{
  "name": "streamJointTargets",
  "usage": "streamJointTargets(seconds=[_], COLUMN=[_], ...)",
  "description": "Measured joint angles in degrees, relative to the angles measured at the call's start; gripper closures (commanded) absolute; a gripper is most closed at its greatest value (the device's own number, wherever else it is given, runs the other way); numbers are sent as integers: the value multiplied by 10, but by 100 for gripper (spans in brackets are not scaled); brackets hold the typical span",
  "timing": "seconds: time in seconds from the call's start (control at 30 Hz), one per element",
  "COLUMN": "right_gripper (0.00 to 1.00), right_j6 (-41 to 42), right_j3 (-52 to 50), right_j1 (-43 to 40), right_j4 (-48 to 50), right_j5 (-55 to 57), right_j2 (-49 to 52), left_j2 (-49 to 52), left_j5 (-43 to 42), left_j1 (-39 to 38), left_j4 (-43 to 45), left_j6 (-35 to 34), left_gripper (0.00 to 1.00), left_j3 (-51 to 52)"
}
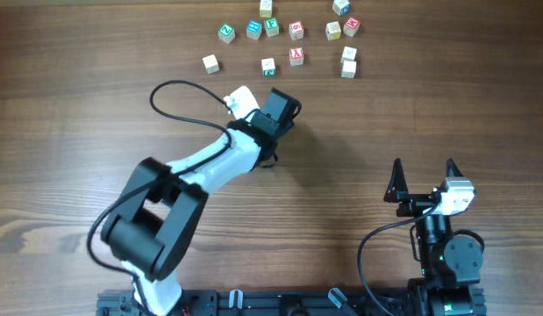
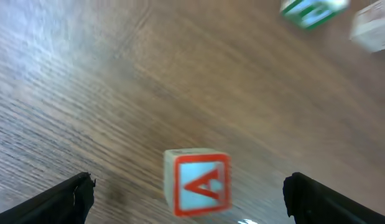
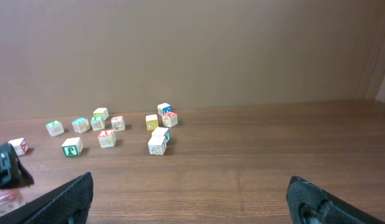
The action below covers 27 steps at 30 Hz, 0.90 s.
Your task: Form a circle
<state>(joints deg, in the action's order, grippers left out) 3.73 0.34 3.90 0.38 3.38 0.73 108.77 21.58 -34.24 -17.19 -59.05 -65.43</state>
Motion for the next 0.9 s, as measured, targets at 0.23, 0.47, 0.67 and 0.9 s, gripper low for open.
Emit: streamJointTargets(seconds=[0.23,0.47,0.67,0.9], right_gripper=[0,0,0,0], right_j6=[0,0,0,0], right_j3=[0,0,0,0], right_j1=[0,0,0,0], right_j4=[0,0,0,0], right_j5=[0,0,0,0], right_j2=[0,0,0,0], left_j2=[-26,-26,-8,89], left_j5=[-21,-152,-222,-214], left_j1=[54,262,301,253], left_j4=[48,103,127,126], left_j6=[91,161,223,326], left_gripper=[0,1,0,1], left_j3=[-26,-72,-72,-116])
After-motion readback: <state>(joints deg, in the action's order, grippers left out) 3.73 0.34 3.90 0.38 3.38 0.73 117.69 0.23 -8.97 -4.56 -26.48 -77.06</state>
